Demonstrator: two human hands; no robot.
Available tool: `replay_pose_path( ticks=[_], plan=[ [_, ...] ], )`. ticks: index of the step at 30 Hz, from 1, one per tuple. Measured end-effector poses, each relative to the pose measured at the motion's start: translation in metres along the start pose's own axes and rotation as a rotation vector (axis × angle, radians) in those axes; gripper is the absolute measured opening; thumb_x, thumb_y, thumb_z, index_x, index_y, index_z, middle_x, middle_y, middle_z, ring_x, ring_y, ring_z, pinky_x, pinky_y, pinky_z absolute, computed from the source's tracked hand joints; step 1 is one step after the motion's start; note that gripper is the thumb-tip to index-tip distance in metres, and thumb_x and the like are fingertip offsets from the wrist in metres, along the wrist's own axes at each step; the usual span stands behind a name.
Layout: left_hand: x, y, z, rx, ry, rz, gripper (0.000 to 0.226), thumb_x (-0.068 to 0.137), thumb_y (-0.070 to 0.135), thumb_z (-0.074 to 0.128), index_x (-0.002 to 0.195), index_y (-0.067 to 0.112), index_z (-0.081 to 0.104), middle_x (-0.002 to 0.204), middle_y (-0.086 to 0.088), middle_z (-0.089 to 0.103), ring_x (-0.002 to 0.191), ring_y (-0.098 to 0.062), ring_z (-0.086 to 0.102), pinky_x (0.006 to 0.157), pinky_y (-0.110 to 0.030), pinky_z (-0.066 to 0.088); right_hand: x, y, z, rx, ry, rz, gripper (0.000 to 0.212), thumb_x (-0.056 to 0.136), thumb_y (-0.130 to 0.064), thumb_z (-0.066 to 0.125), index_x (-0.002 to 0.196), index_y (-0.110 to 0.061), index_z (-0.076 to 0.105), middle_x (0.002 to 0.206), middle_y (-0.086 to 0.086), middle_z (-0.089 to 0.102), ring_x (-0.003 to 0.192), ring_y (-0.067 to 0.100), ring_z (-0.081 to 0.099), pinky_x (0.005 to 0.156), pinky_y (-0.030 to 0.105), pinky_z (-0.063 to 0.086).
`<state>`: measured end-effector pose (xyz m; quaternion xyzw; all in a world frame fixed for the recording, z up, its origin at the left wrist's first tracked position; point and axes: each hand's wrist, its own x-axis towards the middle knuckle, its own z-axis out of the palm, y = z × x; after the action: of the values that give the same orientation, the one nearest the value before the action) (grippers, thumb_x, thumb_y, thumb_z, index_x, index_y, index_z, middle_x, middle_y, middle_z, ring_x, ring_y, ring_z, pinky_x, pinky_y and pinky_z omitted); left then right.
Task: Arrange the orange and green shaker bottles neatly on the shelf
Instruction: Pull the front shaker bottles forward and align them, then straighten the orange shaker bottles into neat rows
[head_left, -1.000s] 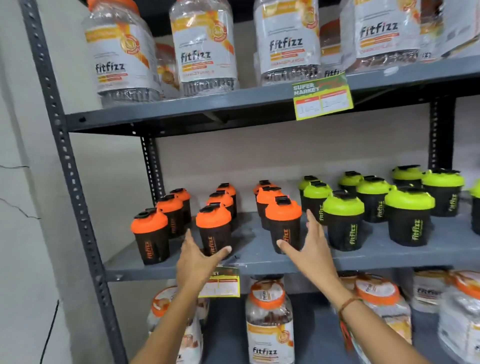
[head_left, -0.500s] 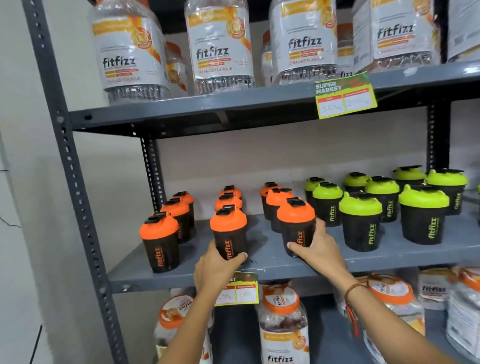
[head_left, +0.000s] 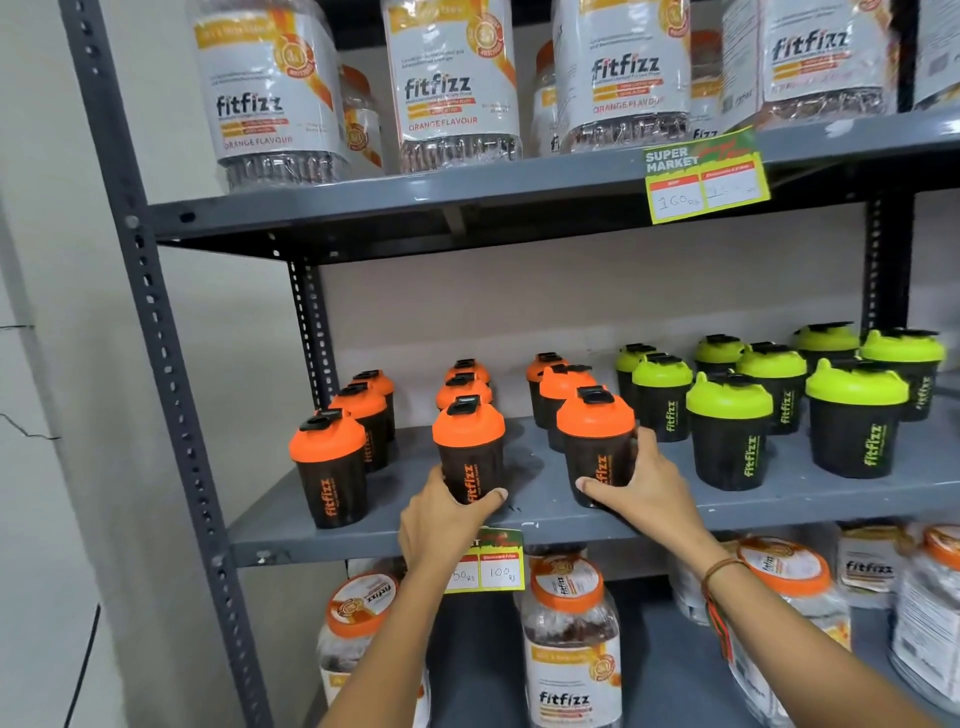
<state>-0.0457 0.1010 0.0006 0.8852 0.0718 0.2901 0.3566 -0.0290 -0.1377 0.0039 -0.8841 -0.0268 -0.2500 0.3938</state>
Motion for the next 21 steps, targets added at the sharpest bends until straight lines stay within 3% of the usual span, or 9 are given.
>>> replay_pose_path(
  ticks=[4,8,10,12,15,18,21],
  plan=[
    [0.001,-0.001,-0.002,-0.024,-0.073,-0.01,0.075,0.061,0.068,0.072,0.12,0.027,0.052,0.113,0.004,0.066,0.105,-0.023,0.061,0.084,-0.039,0.051,0.001,0.002,-0.003,0.009,-0.032,-0.015,0.097,0.053,-0.073,0.072,0.129,-0.027,0.034,0.136,0.003,0.058,0.124,0.029,0.056,0.097,0.052,0.049],
    [0.018,-0.017,-0.024,-0.46,-0.416,-0.093,0.092,0.059,0.041,0.087,0.136,0.021,0.042,0.134,0.003,0.054,0.119,-0.015,0.052,0.095,-0.031,0.041,0.007,0.009,-0.011,0.175,-0.136,-0.037,0.122,0.048,-0.077,0.078,0.148,-0.036,0.021,0.151,-0.004,0.042,0.137,0.021,0.044,0.109,0.051,0.041],
    [0.029,-0.029,-0.037,-0.482,-0.526,-0.106,0.096,0.065,0.031,0.086,0.144,0.016,0.035,0.148,-0.003,0.042,0.131,-0.017,0.042,0.104,-0.032,0.036,0.008,0.011,-0.017,0.298,-0.172,-0.011,0.125,0.049,-0.08,0.076,0.151,-0.04,0.016,0.157,-0.006,0.034,0.142,0.02,0.038,0.114,0.05,0.035],
    [0.037,-0.037,-0.042,-0.32,-0.455,-0.071,0.076,0.082,0.019,0.071,0.147,0.015,0.031,0.152,-0.004,0.035,0.138,-0.019,0.035,0.109,-0.034,0.032,0.007,0.008,-0.022,0.406,-0.158,0.016,0.116,0.057,-0.08,0.069,0.152,-0.037,0.019,0.158,-0.004,0.032,0.143,0.02,0.037,0.115,0.044,0.033],
    [0.039,-0.042,-0.042,0.07,-0.308,0.072,0.051,0.096,0.022,0.047,0.145,0.018,0.035,0.153,-0.006,0.035,0.138,-0.025,0.035,0.111,-0.04,0.032,0.006,-0.005,-0.029,0.463,0.029,-0.04,0.086,0.076,-0.067,0.061,0.149,-0.028,0.035,0.15,0.0,0.043,0.132,0.018,0.048,0.108,0.037,0.039],
    [0.036,-0.041,-0.034,0.357,-0.311,0.225,0.047,0.099,0.029,0.034,0.144,0.014,0.034,0.154,-0.009,0.032,0.139,-0.028,0.032,0.113,-0.044,0.029,0.012,-0.021,-0.038,0.49,0.232,-0.128,0.048,0.094,-0.043,0.058,0.138,-0.025,0.05,0.14,-0.001,0.052,0.12,0.012,0.055,0.101,0.033,0.045],
    [0.038,-0.041,-0.02,0.493,-0.421,0.283,0.051,0.102,0.031,0.024,0.148,0.009,0.027,0.157,-0.009,0.023,0.145,-0.021,0.02,0.118,-0.041,0.014,0.026,-0.037,-0.052,0.548,0.36,-0.202,0.034,0.095,-0.031,0.058,0.128,-0.024,0.058,0.129,-0.002,0.058,0.105,0.004,0.059,0.094,0.026,0.048]
  ],
)
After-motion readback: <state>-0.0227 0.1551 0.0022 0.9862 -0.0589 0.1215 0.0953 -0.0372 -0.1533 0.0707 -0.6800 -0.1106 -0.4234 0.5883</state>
